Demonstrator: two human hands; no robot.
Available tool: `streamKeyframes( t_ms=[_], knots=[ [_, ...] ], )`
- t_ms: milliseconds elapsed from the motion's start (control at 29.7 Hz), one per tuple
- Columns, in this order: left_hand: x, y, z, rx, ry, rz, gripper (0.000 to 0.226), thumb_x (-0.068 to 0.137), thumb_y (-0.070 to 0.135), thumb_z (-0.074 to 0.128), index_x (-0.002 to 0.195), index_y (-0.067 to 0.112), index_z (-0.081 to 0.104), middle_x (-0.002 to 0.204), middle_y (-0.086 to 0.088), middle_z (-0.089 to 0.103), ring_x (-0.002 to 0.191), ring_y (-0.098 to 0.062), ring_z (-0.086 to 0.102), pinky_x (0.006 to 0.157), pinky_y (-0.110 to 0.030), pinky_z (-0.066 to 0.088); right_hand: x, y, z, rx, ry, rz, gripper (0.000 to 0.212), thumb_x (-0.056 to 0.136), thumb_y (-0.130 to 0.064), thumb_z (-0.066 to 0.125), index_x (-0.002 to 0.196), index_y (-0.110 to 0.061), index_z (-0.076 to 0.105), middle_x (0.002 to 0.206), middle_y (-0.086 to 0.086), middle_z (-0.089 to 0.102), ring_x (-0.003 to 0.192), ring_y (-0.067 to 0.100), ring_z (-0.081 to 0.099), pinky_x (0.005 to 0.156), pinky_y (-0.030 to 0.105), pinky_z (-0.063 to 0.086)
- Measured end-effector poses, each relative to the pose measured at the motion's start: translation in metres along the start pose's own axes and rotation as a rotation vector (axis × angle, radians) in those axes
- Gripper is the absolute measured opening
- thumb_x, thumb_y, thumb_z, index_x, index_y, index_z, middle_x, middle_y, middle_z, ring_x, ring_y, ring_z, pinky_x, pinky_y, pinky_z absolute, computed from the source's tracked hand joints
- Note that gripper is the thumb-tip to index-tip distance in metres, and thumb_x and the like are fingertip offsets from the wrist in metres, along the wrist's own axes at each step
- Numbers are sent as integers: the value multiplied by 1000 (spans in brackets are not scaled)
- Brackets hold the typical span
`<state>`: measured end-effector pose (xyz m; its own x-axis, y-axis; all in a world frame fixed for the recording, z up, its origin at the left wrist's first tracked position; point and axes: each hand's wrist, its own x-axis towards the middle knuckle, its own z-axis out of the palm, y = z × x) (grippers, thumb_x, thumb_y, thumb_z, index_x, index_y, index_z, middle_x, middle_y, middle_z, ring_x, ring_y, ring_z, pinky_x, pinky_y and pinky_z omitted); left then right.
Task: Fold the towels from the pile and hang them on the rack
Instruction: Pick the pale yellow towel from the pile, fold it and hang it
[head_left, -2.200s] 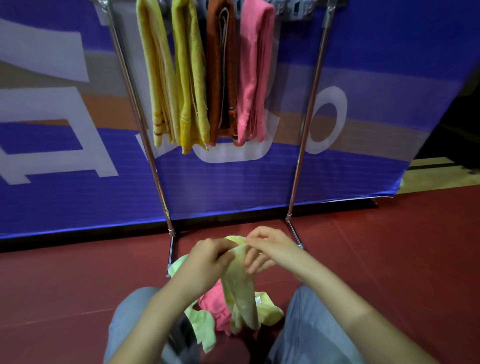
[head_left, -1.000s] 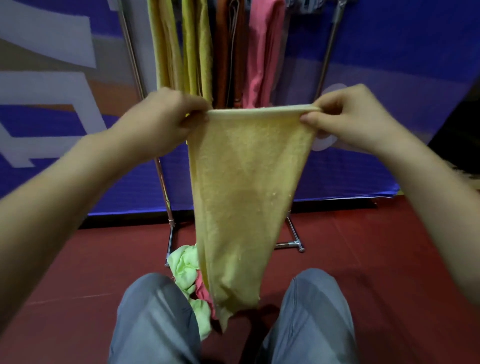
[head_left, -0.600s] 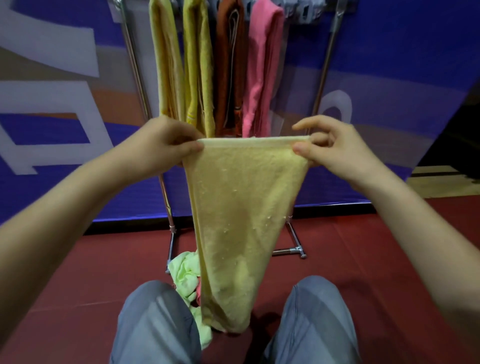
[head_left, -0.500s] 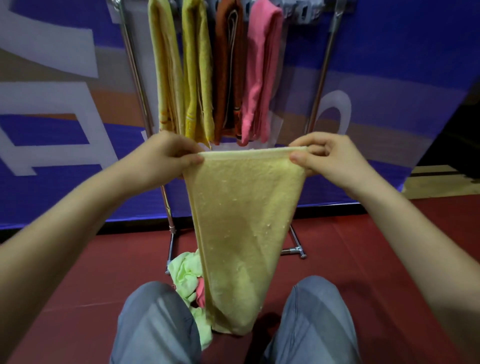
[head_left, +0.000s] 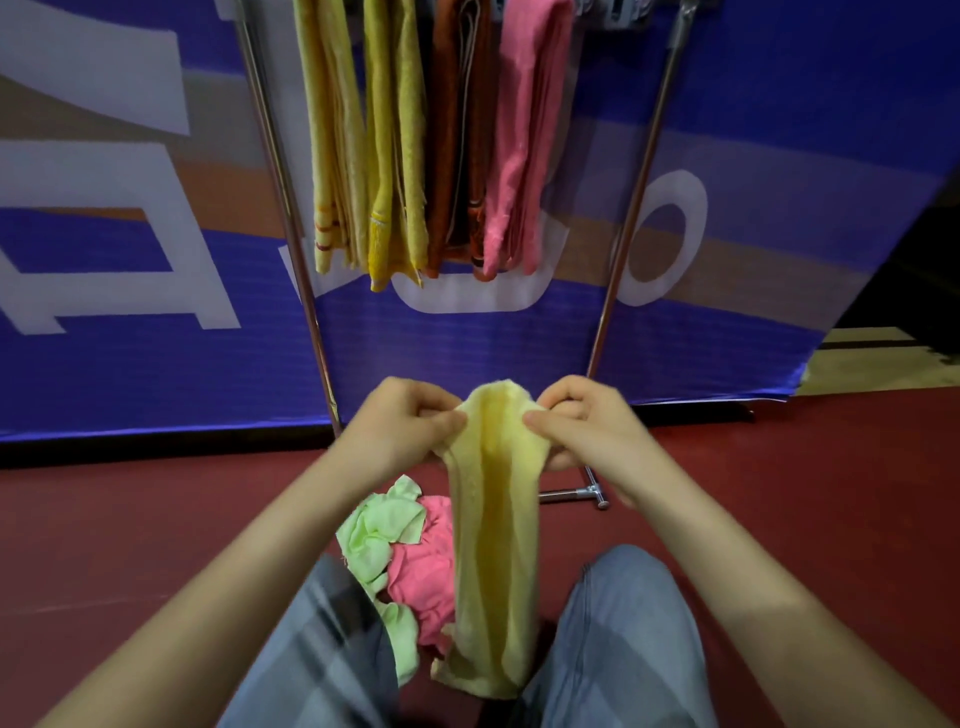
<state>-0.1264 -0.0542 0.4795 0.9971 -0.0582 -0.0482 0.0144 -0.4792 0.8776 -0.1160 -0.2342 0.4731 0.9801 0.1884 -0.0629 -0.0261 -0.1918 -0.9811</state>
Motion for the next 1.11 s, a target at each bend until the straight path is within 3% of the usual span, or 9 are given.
streamKeyframes(
  t_ms=[169, 236, 337, 438, 607, 674, 775, 876, 1112],
  knots=[
    [-8, -21, 26, -78, -15, 0, 17, 86, 6, 54, 80, 12, 70, 49, 8, 63, 53, -6, 61, 62, -27, 56, -8, 27, 28, 177, -76, 42, 16, 85, -1, 54, 74, -13, 53, 69, 9, 58, 59, 7, 61, 59, 21, 56],
    [-13, -26, 30, -104, -1, 8, 14, 84, 23, 57, 80, 19, 69, 59, 9, 67, 64, -11, 65, 73, -36, 56, -13, 33, 33, 254, -98, 52, 14, 92, -14, 47, 83, -11, 58, 75, 9, 63, 63, 6, 64, 64, 19, 56],
    [-23, -32, 31, 2, -18, 0, 32, 68, 47, 60, 88, 25, 68, 81, 3, 72, 81, -11, 66, 80, -33, 51, -18, 41, 35, 344, -169, 129, 43, 96, -34, 26, 95, -9, 61, 81, 9, 66, 70, 11, 67, 70, 18, 56],
    [-27, -37, 32, 126, 27, 51, 25, 75, 24, 70, 99, 16, 67, 87, 0, 71, 83, -12, 65, 80, -31, 49, -20, 46, 34, 304, -245, 151, 51, 95, -39, 17, 96, -14, 62, 86, 7, 67, 80, 14, 66, 76, 21, 55],
    [-32, -28, 19, 101, -20, 120, 28, 77, 19, 56, 102, 9, 66, 88, -11, 70, 88, -29, 65, 83, -41, 49, -17, 50, 25, 279, -48, -125, 17, 91, -6, 45, 91, -19, 57, 75, 0, 63, 67, 2, 62, 68, 15, 52],
    [-33, -19, 12, 89, -49, 175, 34, 71, 23, 50, 100, 12, 65, 90, -16, 70, 87, -31, 64, 82, -42, 49, -12, 54, 15, 160, 6, -194, 36, 82, 4, 58, 98, -27, 51, 87, 0, 55, 74, -2, 57, 71, 13, 49],
    [-33, -6, 3, 88, -78, 241, 28, 77, 21, 50, 101, 14, 64, 92, -14, 70, 85, -24, 64, 77, -31, 49, -6, 55, 8, -109, -155, -141, 35, 78, -5, 65, 99, -31, 53, 104, -1, 60, 90, -2, 57, 85, 23, 47],
    [-34, 4, -6, 112, -63, 296, 19, 88, 7, 51, 100, 16, 63, 91, -5, 69, 86, -15, 62, 78, -27, 48, -4, 50, 10, -57, -236, -126, 25, 82, -1, 59, 85, -26, 60, 84, -12, 63, 73, -10, 59, 75, 13, 47],
    [-29, 49, -44, 14, 96, 351, 9, 83, 19, 54, 85, 27, 57, 80, 4, 59, 73, -1, 57, 70, -16, 47, 5, -27, 3, 46, -42, -504, 20, 83, -6, 58, 75, -25, 60, 62, -17, 66, 63, -5, 58, 62, 12, 45]
  ],
)
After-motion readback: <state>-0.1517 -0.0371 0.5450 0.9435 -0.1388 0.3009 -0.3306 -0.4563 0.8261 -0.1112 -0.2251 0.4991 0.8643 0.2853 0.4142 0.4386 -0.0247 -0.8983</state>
